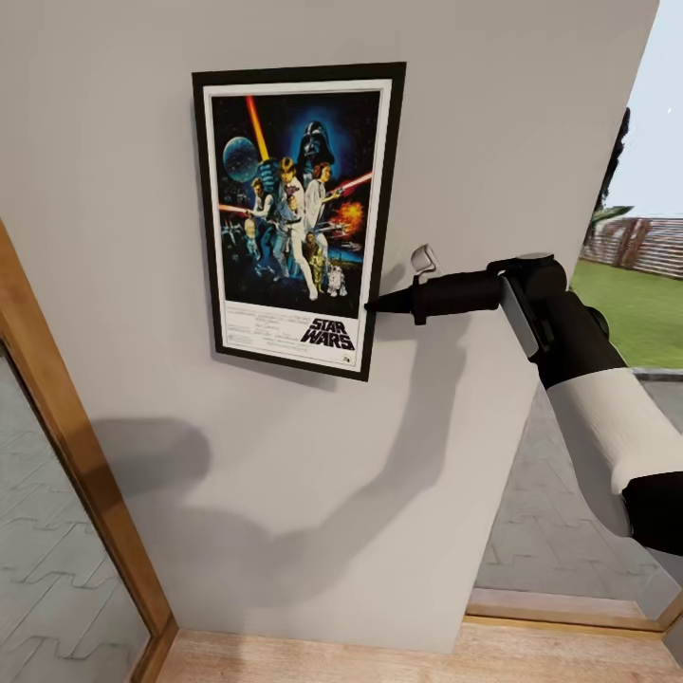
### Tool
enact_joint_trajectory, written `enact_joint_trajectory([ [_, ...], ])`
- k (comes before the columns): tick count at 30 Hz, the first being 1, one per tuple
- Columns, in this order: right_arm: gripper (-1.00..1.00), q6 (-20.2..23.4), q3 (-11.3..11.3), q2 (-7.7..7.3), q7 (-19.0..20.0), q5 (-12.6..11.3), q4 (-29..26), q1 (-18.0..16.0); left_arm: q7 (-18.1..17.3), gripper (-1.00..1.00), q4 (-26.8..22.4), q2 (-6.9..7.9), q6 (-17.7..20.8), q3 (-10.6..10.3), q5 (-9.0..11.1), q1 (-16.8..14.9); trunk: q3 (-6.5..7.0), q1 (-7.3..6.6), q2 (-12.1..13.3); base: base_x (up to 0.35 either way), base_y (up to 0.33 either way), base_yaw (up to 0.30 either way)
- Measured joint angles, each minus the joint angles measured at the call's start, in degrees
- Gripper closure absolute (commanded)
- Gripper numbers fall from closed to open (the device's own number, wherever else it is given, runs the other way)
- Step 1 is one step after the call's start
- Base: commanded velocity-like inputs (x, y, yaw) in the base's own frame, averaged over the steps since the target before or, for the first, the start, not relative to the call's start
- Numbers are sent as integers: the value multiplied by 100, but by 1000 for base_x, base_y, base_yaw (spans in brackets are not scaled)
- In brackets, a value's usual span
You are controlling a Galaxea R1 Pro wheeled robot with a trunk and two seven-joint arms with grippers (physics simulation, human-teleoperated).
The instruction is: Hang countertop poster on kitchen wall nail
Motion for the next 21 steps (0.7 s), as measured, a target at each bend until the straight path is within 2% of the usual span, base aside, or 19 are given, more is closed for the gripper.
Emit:
enact_joint_trajectory([
  [21, 100, -123, 22, 0, 39, -14, -32, 68, 0, -100, 0, 0, 0, 2, 0, 0, 0, 0, 0, 0, 0, 0],
])
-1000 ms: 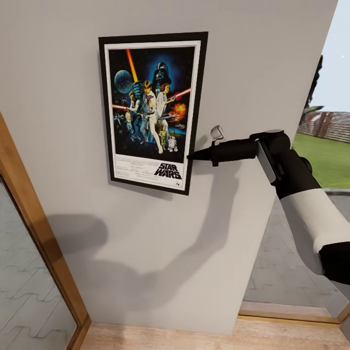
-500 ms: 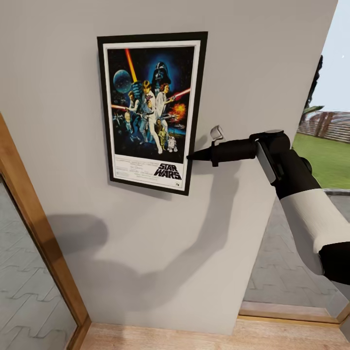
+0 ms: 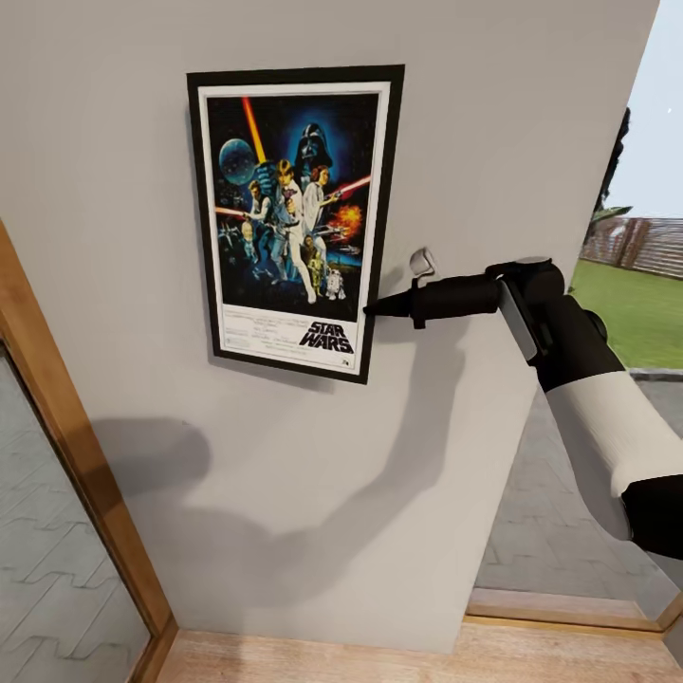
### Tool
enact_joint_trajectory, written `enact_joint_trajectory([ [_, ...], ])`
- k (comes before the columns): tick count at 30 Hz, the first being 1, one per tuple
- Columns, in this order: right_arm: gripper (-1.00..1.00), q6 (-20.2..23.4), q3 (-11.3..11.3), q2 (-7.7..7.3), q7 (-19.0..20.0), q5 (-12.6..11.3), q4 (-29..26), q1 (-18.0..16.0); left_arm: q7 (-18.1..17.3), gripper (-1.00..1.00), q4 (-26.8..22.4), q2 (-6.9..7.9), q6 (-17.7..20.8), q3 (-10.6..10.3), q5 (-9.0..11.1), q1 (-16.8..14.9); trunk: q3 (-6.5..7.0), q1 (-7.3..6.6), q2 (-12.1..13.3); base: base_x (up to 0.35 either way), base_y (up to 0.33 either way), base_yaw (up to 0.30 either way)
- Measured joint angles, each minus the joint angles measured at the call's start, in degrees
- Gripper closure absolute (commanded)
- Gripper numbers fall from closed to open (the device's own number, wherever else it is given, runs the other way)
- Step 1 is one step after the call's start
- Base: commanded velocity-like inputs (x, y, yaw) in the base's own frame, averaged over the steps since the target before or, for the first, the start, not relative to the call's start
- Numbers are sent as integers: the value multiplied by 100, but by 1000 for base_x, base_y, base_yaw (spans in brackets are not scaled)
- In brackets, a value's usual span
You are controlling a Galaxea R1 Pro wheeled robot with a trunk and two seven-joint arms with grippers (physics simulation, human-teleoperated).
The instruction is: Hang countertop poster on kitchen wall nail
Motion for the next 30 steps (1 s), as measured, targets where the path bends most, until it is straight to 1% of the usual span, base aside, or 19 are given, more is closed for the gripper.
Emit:
enact_joint_trajectory([
  [3, 100, -133, 1, -2, 4, 1, 9, 4, 0, -100, 0, 0, 0, -1, 0, 0, 0, 0, 0, 0, 0, 0],
  [7, 100, -184, 0, -4, 2, 3, 7, 41, 0, -100, 0, 0, 0, -2, 0, 0, 0, 0, 0, 0, 0, 0],
  [30, 100, -211, 4, -7, 1, 4, 0, 78, 0, -100, 0, 2, 0, -2, 0, 0, 0, 0, 0, 0, 0, 0],
])
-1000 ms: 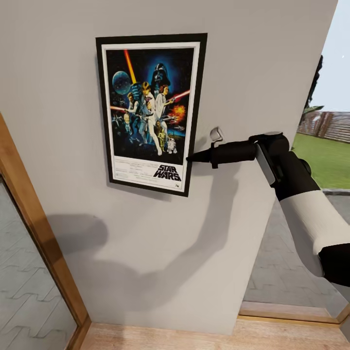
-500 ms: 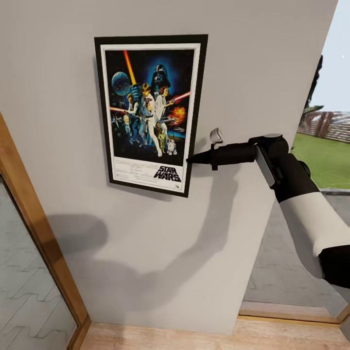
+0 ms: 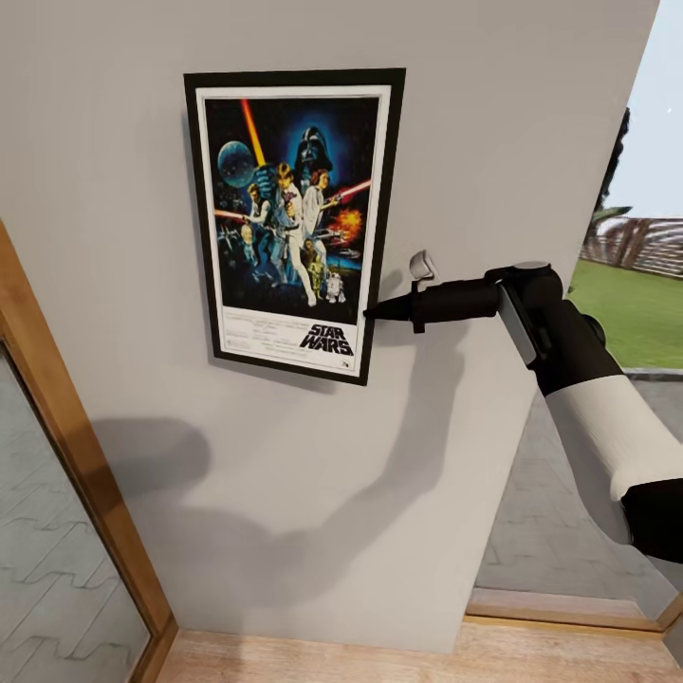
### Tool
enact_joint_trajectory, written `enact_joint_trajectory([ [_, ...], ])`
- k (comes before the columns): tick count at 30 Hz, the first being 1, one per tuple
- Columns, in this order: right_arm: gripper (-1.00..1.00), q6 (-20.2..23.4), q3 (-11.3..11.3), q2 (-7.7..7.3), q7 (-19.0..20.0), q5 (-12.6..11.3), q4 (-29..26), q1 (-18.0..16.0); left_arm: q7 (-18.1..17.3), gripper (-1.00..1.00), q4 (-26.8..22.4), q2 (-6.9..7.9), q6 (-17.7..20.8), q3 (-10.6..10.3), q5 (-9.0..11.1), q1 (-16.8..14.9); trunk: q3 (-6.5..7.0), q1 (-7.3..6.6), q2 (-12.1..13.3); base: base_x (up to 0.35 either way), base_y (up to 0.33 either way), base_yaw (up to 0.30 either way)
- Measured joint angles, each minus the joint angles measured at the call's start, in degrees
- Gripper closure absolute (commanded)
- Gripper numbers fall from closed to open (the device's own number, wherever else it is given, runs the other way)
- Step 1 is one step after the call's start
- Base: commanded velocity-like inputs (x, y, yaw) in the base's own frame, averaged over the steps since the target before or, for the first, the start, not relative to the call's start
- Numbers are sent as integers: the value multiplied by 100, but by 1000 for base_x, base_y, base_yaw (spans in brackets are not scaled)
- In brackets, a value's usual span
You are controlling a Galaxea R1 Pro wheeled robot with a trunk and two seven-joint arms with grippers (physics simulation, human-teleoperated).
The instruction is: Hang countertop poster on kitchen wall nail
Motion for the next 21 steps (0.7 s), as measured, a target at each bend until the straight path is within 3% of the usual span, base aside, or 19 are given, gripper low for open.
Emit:
enact_joint_trajectory([
  [21, 100, -9, -1, -10, 0, 13, -3, 7, 0, -100, 0, 0, 0, 0, 0, 0, 0, 0, 0, 0, 1, 0],
])
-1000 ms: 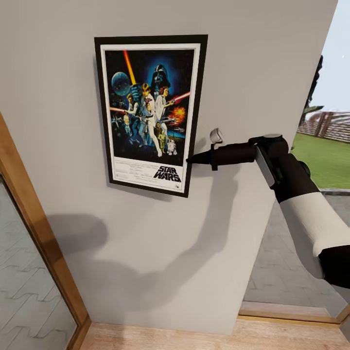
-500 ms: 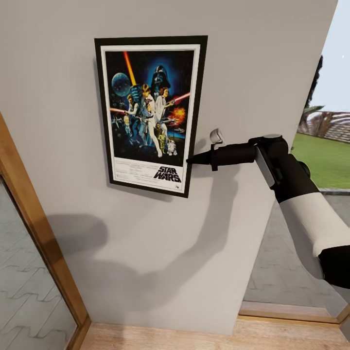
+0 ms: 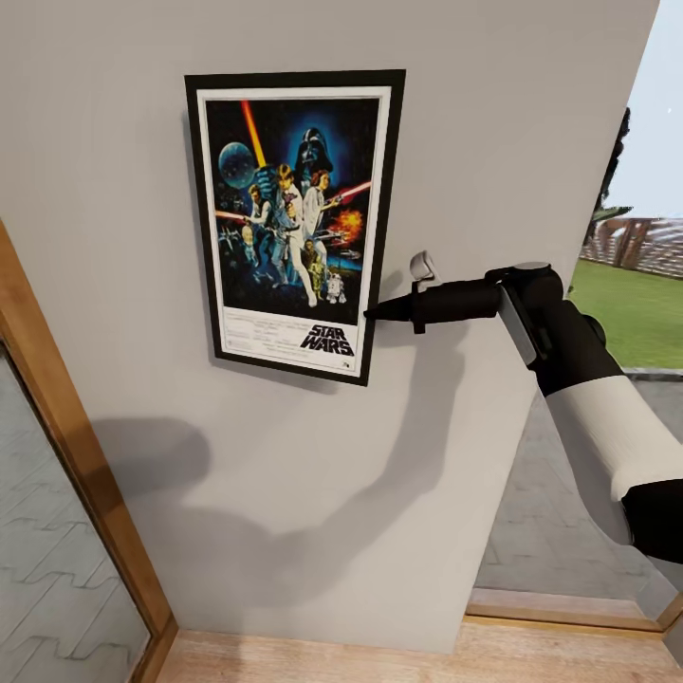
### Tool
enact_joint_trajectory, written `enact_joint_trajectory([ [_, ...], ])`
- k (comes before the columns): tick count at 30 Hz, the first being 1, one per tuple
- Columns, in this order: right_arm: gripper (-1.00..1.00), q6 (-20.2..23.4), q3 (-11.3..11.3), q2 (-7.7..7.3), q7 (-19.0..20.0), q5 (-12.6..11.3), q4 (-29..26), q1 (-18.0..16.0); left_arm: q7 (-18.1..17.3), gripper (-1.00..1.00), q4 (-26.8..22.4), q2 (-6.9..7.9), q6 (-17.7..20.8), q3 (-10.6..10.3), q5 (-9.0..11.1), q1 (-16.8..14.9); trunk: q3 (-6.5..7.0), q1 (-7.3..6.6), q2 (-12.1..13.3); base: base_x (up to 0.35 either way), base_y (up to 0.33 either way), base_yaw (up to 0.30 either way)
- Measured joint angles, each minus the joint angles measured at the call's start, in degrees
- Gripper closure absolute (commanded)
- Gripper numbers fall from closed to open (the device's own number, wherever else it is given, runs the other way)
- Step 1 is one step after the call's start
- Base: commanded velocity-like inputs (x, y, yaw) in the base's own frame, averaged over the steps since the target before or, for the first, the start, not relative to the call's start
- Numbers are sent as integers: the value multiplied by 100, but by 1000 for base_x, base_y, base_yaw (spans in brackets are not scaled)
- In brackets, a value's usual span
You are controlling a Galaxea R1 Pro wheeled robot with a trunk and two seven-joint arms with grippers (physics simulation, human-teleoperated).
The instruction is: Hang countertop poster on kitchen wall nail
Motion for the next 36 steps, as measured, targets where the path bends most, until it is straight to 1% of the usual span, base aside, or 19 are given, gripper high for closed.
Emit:
enact_joint_trajectory([
  [9, 100, 0, 3, -1, 0, 8, -1, 1, 0, -100, -1, 0, 0, 1, 0, 0, 0, 0, 0, 0, 108, 0],
  [17, 100, 0, 2, -1, 0, 11, -1, 0, 0, -100, 0, -1, 0, 0, 0, 0, 0, 0, 0, 0, 44, 0],
  [24, 100, 0, 0, -1, 0, 11, 13, 1, 0, -100, -1, -2, 0, 0, 0, 0, 0, 0, 0, 0, 138, 0],
  [36, 100, 0, -3, -1, 0, 11, 25, 1, 0, -100, -1, 6, 0, 0, 0, 0, 0, 0, 0, 0, 57, 0],
])
